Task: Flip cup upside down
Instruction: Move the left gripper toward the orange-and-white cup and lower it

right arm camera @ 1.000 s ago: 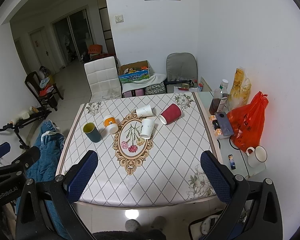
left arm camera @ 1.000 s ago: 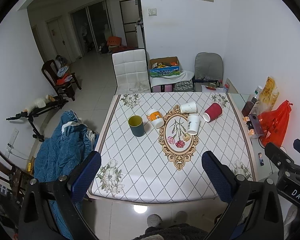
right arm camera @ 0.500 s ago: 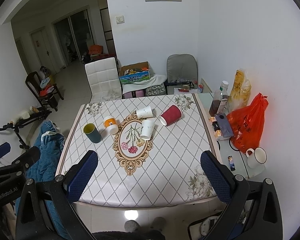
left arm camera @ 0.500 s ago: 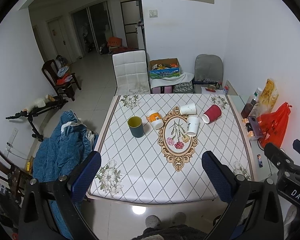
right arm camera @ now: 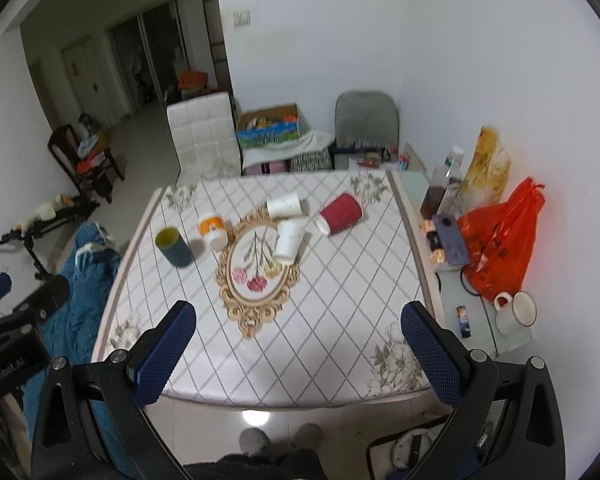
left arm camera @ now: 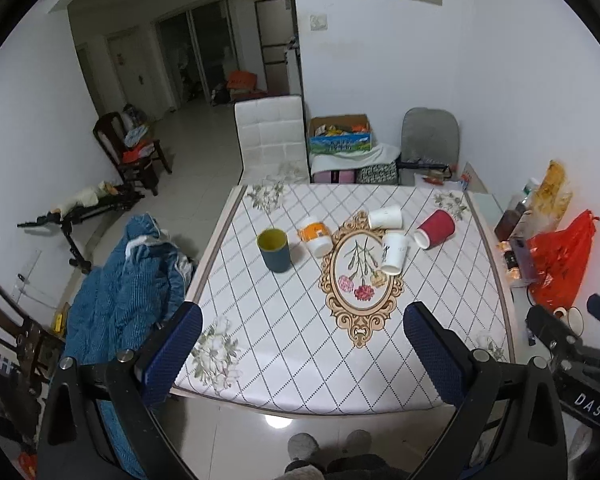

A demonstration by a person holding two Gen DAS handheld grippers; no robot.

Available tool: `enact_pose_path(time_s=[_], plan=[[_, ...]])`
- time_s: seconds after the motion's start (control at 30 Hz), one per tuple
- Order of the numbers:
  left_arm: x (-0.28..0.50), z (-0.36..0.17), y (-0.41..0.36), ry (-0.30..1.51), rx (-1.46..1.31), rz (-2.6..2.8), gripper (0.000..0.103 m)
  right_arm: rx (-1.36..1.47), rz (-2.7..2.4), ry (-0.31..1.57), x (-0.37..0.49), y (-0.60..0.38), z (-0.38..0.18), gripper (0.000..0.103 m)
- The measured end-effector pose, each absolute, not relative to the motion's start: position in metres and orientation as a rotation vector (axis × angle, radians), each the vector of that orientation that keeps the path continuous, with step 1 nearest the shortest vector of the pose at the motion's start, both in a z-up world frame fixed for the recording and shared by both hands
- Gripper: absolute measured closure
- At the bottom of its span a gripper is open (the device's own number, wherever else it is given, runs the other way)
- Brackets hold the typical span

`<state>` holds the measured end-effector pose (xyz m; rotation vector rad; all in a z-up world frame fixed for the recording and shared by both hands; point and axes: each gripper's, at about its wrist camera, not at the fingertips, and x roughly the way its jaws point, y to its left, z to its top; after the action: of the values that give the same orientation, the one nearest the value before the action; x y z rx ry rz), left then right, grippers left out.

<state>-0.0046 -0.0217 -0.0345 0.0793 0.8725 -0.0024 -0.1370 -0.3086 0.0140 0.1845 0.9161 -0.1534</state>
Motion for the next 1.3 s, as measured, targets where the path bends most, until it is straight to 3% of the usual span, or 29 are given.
enact_pose_path(time_s=[0.6, 1.17, 1.3], plan=[[0.074, -0.158, -0.038, 1.077, 0.106, 0.127, 0.0, 0.193, -0.101, 1.195, -0.059, -0.332, -0.158, 0.0], [0.245, -0.256, -0.021, 1.156, 0.177, 0.097, 0.0, 0.268, -0.259, 1.437, 0.042, -0.346, -0.297, 0.0], [0.286, -0.285, -0.018, 1.251, 0.145, 0.082, 0.0, 0.293, -0.292, 1.478, 0.063, -0.346, -0.324, 0.0]])
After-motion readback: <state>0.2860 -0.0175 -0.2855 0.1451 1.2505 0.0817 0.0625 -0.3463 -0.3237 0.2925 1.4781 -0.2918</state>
